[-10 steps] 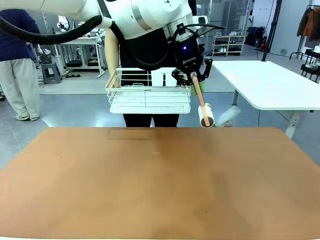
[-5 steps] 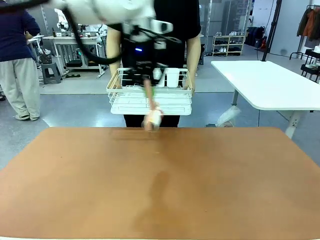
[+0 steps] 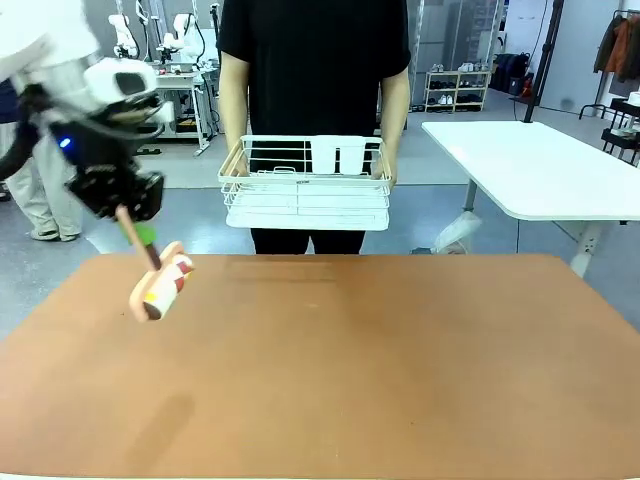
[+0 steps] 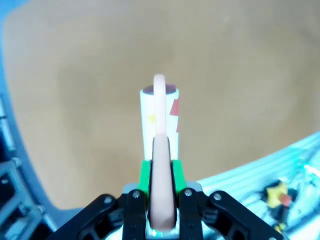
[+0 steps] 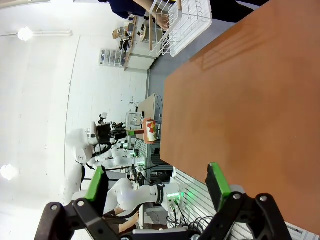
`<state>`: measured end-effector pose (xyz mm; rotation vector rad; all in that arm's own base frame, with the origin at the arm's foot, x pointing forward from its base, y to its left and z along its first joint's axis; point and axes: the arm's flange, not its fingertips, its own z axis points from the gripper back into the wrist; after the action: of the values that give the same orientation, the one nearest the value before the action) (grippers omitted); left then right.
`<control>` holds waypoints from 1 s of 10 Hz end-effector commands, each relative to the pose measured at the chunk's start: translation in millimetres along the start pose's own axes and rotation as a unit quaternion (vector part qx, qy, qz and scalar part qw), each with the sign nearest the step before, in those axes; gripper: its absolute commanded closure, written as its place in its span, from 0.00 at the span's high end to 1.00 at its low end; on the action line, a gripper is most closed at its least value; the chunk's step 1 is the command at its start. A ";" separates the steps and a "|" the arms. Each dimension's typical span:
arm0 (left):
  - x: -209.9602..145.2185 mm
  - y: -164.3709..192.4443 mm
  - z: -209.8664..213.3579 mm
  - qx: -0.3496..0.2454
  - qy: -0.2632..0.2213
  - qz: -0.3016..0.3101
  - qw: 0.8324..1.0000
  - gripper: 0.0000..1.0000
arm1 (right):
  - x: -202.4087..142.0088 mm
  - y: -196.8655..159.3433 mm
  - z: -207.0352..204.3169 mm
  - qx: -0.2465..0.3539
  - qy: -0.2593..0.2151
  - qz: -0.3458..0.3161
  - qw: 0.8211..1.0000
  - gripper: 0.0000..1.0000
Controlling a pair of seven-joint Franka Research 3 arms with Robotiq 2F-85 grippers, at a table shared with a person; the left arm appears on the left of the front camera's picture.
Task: Clean the table.
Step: Clean the table with the Lint Roller when the human lifts the Dish drying rack.
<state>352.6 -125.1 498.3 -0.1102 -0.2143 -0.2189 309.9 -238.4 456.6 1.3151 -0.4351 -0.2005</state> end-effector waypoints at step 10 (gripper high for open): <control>-13.5 73.4 -11.8 0.006 -0.005 0.072 0.997 0.21 | -1.0 3.8 0.0 0.005 -0.002 0.002 1.000 1.00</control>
<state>359.8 -53.2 476.5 -0.1263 -0.2129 -0.0939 310.0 -238.2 456.5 1.3156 -0.4344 -0.2000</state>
